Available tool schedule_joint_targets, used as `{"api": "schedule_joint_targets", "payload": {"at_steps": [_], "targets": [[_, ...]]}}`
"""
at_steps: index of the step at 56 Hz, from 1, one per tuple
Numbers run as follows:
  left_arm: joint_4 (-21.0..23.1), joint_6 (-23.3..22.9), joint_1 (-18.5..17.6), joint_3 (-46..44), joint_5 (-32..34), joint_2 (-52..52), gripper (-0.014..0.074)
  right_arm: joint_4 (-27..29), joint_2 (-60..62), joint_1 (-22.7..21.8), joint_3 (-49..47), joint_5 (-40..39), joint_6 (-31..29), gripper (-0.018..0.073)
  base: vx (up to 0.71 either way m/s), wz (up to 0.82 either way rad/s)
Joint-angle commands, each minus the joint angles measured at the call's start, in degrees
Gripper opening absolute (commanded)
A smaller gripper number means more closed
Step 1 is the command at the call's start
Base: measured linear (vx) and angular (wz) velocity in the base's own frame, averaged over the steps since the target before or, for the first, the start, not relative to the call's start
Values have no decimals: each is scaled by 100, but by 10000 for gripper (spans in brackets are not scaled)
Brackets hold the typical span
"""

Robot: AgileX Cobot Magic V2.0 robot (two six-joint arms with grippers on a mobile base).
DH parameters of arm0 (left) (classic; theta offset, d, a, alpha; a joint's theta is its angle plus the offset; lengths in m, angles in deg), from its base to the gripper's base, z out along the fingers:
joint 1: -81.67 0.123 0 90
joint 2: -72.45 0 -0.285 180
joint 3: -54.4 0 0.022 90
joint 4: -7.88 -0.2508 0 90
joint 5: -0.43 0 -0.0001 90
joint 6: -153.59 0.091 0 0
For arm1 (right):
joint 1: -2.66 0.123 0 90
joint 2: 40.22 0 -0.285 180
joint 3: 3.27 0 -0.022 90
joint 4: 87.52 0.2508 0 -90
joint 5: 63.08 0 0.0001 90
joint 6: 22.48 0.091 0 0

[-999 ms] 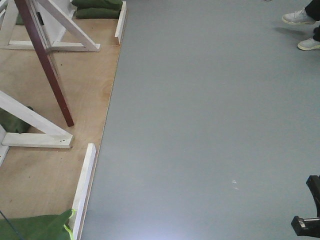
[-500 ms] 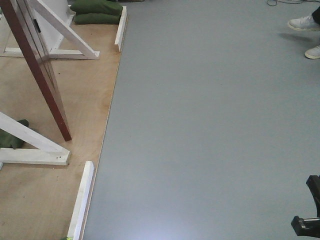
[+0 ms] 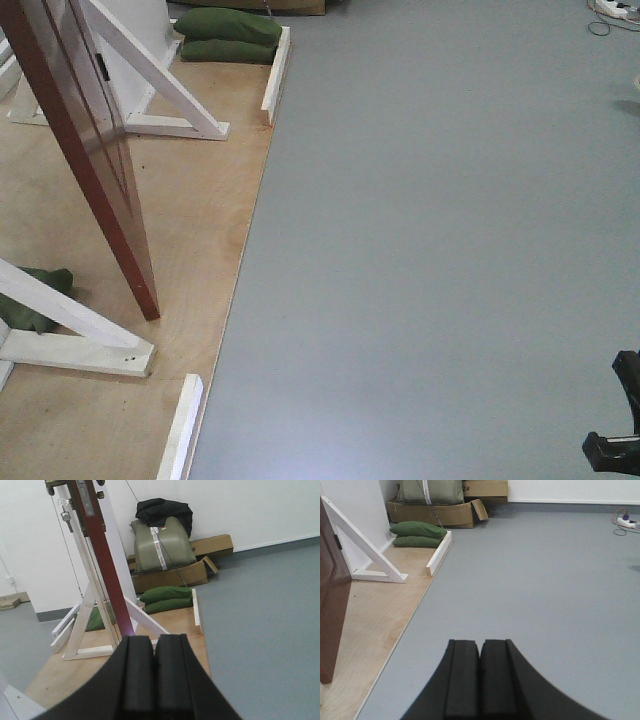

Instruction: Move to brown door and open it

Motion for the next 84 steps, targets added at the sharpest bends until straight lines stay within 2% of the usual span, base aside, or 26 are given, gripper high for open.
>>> {"api": "schedule_joint_targets", "payload": {"at_steps": [1,84], "targets": [[51,-58,3,-134,477,75,-6,-20,32,-7,25,-438,-36,0,37,11],[51,-58,3,-134,477,75,-6,-20,32,-7,25,-431,-37,0,34,-4]]}}
